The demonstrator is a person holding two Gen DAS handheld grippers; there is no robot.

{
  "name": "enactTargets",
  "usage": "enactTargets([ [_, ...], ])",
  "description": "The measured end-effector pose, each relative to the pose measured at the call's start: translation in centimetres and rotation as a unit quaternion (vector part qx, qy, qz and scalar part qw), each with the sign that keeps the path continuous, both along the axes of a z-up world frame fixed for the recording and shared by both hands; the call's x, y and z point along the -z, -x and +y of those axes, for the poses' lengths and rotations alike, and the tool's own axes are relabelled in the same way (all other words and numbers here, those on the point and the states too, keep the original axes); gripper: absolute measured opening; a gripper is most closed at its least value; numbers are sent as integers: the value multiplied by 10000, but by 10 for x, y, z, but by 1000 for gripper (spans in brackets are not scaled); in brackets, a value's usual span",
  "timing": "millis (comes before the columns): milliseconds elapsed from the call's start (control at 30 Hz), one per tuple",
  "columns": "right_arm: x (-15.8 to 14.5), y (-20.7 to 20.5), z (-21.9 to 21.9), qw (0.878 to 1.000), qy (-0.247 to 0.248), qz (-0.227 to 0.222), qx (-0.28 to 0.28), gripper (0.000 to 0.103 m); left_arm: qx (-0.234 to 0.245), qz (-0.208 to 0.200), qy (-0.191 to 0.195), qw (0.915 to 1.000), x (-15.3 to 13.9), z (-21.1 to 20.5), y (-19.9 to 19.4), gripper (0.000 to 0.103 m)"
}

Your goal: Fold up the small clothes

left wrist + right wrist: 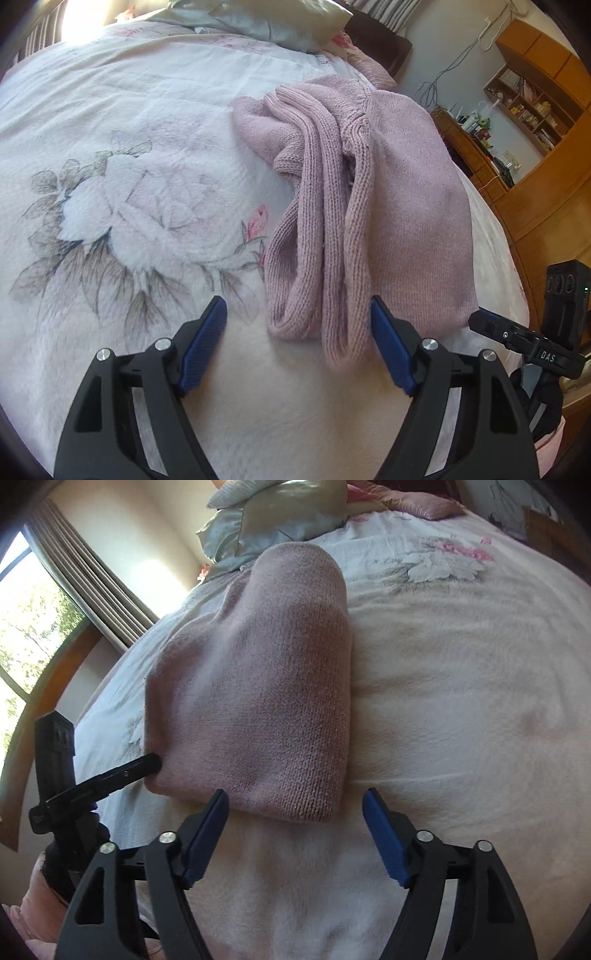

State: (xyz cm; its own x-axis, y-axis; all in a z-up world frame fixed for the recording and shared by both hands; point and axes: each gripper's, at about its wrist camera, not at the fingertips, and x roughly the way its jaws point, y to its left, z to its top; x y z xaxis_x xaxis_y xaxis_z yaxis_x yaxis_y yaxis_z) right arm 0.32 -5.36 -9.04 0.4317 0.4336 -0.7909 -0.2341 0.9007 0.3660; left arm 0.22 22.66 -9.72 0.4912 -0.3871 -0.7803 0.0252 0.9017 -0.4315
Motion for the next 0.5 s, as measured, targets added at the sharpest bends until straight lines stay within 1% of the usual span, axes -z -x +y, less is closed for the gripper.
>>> enactTargets([
  [67,-6,12,4,9994,303,-138,137,90,-73,5,-157,9999,-8,-1,9,81],
  [100,-9,16,8,9987,436,-159,220,93,-83,-33,-229,9997,-12,-2,14,81],
  [167,-12,24,13,9967,676,-186,400,95,-146,-93,-465,9988,-23,-5,24,87],
  [233,-16,32,9,9952,785,-256,519,95,-177,-183,-648,9976,-31,-6,36,89],
  [333,-26,42,9,9935,861,-345,654,97,-218,-308,-749,9965,-45,-6,54,89],
  [400,-34,52,3,9908,995,-490,780,99,-235,-337,-773,9962,-52,-5,65,89],
  [500,-51,62,5,9878,1064,-711,885,99,-319,-384,-870,9950,-63,-6,76,90],
])
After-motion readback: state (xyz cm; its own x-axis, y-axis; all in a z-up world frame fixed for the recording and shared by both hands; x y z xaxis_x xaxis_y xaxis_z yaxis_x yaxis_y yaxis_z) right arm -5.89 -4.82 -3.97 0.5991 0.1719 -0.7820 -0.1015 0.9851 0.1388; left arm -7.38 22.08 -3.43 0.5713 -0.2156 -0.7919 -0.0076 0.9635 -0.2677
